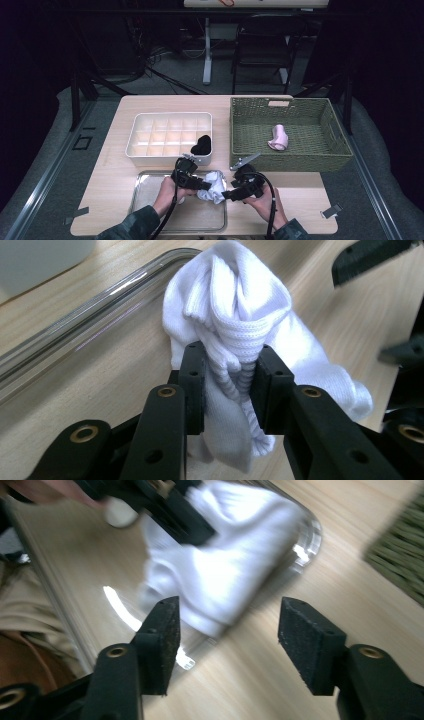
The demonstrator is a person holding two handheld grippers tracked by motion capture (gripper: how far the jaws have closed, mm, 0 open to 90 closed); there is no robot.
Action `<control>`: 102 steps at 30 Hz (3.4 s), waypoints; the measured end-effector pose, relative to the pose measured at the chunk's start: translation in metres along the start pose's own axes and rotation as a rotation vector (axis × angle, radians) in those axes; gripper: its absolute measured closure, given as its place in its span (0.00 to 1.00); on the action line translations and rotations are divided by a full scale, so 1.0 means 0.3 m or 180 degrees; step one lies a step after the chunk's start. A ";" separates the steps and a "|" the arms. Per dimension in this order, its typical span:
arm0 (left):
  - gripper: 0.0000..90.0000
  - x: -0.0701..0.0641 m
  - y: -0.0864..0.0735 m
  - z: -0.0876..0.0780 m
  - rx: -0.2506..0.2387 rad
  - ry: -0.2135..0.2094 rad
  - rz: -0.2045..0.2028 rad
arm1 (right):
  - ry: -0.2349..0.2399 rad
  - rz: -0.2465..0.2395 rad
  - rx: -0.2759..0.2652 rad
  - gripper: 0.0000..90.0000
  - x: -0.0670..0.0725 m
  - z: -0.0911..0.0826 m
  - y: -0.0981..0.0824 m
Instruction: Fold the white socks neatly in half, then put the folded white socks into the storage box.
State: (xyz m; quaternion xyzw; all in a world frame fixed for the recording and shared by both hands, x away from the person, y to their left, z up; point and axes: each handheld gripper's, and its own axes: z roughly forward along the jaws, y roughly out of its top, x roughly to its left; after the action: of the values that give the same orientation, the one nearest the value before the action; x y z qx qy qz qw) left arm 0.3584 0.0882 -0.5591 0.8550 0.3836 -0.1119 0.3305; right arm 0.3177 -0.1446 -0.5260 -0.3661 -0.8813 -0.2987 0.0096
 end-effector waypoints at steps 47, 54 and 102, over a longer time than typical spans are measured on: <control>0.79 0.019 -0.014 -0.321 -0.0487 0.0451 0.0174 | -0.0356 0.0133 0.0086 0.09 -0.141 -0.054 -0.088; 0.79 0.029 -0.007 -0.365 -0.0527 0.0532 0.0198 | -0.0326 0.0187 0.0107 0.00 -0.148 -0.052 -0.097; 0.79 0.088 0.159 -0.462 -0.0692 0.1028 0.0259 | -0.0293 0.0244 0.0178 0.00 -0.162 -0.059 -0.113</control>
State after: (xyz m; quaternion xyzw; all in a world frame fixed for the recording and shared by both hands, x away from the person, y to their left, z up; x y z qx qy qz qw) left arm 0.4025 0.1706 -0.4432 0.8360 0.4065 0.0822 0.3593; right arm 0.3276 -0.2040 -0.5407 -0.4125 -0.8741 -0.2562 -0.0092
